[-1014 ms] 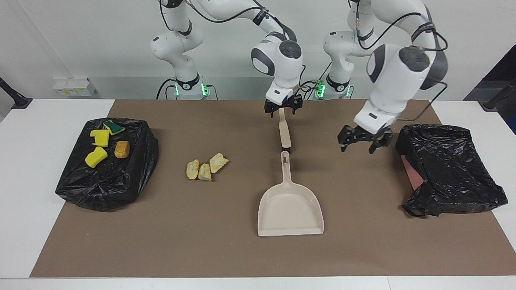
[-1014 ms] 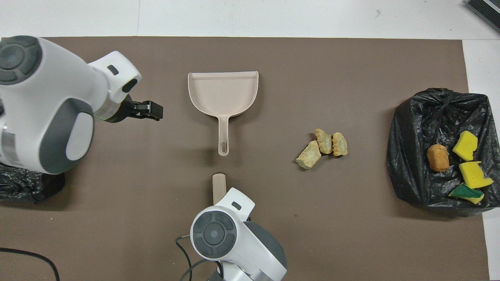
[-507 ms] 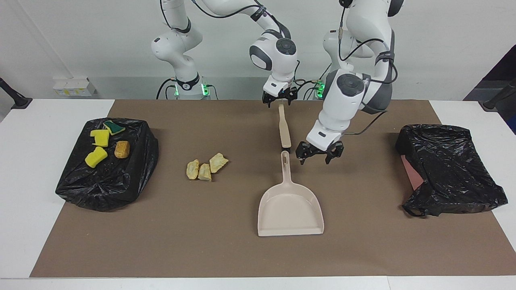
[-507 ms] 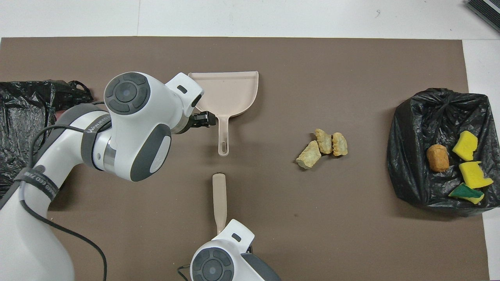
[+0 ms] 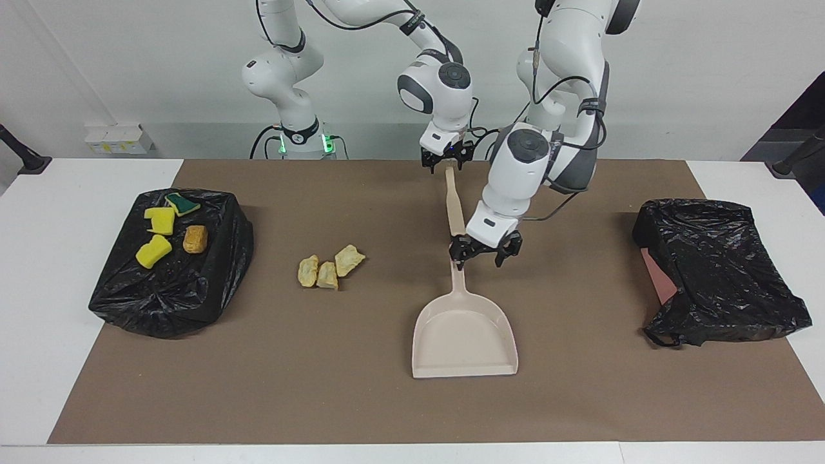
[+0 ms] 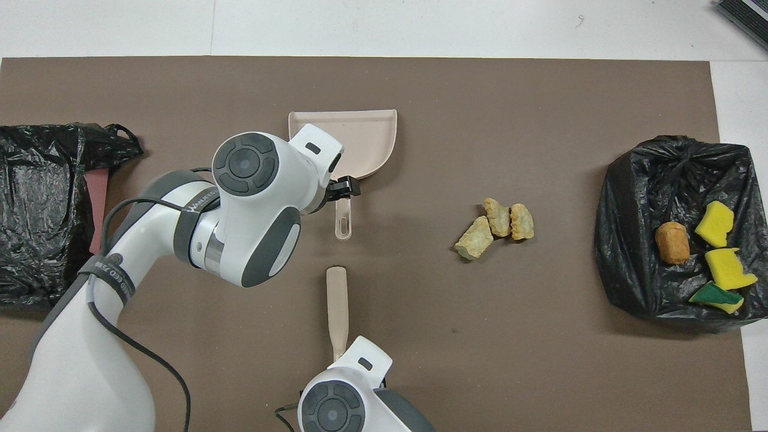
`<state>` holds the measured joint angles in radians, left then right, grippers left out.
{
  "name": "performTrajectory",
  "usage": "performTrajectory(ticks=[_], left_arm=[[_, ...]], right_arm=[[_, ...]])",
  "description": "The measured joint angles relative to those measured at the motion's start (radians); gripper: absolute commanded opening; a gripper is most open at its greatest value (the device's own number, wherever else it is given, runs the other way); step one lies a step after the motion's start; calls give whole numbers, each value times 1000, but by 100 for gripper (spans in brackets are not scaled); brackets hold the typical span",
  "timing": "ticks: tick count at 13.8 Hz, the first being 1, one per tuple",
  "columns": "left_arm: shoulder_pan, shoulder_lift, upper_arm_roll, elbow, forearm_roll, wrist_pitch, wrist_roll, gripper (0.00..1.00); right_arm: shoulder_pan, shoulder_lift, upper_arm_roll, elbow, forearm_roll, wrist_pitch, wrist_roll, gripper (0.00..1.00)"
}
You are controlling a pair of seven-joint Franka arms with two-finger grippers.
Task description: Sweep and dump trash in bin
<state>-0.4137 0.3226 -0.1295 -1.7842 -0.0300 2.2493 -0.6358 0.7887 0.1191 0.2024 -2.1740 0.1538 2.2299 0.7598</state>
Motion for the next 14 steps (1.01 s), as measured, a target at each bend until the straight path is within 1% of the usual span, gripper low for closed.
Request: performTrajectory(ticks=[1, 2, 3, 4, 6, 7, 8, 9, 11, 14], left_arm=[[-7, 4, -1, 0, 0, 2, -9, 100], [-17, 8, 0, -1, 0, 3, -13, 100], [-28, 13, 0, -1, 0, 6, -18, 95], [-35, 20, 0, -1, 0, 13, -22, 79], [-39, 31, 0, -1, 0, 18, -23, 62], [-39, 35, 1, -2, 0, 19, -23, 48], [-39, 39, 1, -2, 0, 19, -23, 16], [-39, 43, 1, -2, 0, 19, -23, 0], [-39, 48, 2, -1, 0, 19, -13, 0], [-34, 45, 15, 1, 2, 14, 15, 0]], right_arm=[[0, 2, 0, 0, 0, 0, -2, 6], [1, 2, 0, 0, 0, 0, -2, 0], [1, 2, 0, 1, 0, 0, -2, 0], [1, 2, 0, 3, 0, -2, -2, 0], [-4, 1, -2, 12, 0, -23, -2, 0], [-11, -1, -2, 19, 0, -38, -4, 0], [-17, -7, -4, 25, 0, -55, -10, 0], [-27, -18, -4, 29, 0, -81, -23, 0], [-61, -62, -5, 32, -1, -143, -67, 0], [-141, -141, -7, 24, -1, -257, -160, 0]])
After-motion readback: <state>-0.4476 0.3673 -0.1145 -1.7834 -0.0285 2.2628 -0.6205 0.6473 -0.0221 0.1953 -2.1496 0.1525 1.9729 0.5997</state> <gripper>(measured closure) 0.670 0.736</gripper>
